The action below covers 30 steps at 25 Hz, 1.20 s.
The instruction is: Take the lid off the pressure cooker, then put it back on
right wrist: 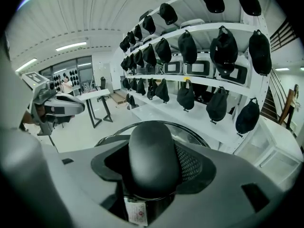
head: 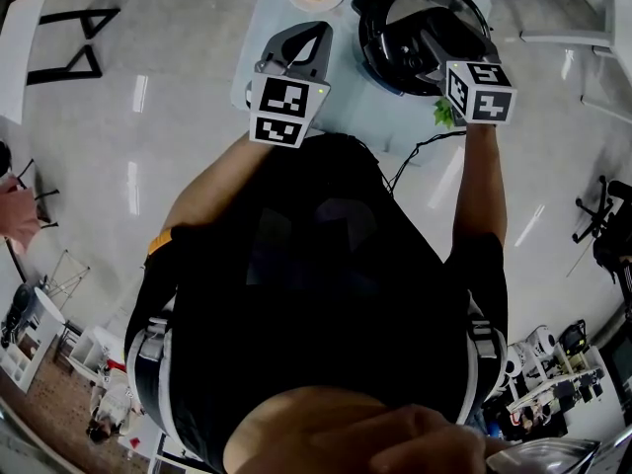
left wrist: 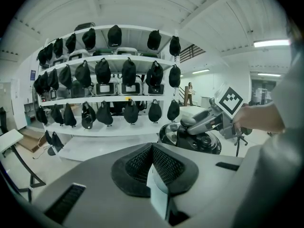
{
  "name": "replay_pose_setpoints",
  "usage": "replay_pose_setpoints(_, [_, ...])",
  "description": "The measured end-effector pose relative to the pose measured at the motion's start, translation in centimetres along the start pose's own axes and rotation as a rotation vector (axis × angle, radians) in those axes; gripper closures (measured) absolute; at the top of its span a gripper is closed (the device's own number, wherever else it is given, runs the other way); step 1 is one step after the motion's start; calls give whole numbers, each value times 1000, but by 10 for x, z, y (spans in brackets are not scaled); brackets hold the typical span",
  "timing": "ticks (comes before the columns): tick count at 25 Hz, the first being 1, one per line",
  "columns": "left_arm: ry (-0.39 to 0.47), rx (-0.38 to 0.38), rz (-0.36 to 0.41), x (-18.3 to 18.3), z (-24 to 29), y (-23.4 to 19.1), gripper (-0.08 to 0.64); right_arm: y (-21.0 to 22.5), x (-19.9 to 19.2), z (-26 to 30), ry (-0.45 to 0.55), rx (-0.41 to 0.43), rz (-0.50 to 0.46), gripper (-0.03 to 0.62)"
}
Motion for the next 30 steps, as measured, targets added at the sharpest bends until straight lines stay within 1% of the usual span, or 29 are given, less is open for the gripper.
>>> replay_pose_setpoints(4, [1,1,0,-2,-2,-3,554,-2,0,5,-10,-26,27,302])
replay_pose_setpoints(8, [7,-6,1,-2,-2,-4,554,-1,-3,6,-20,-75,81,302])
replay_pose_setpoints(16, [17,-53,8,2,1,0,553,-2,-6,3,-33,-185,188,302])
replay_pose_setpoints(23, [21,-79,7,5,-1,-5,552,-2,-6,3,-43,-266,252,302])
replay_pose_setpoints(25, [20,-81,4,3,0,-6,552,-2,-10,7,-53,-279,257,302])
replay_pose_setpoints(30, [14,-86,0,0,2,-8,552,1,-15,12,-50,-280,282,302])
Point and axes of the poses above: the fingertips, and each gripper's own axes: z forward along the fingers, y to its right, x out of its top, the point moved 3 cm from there along -z, backward along the fingers, and after that the axes turned 2 degrees about z, right-handed, at the moved point
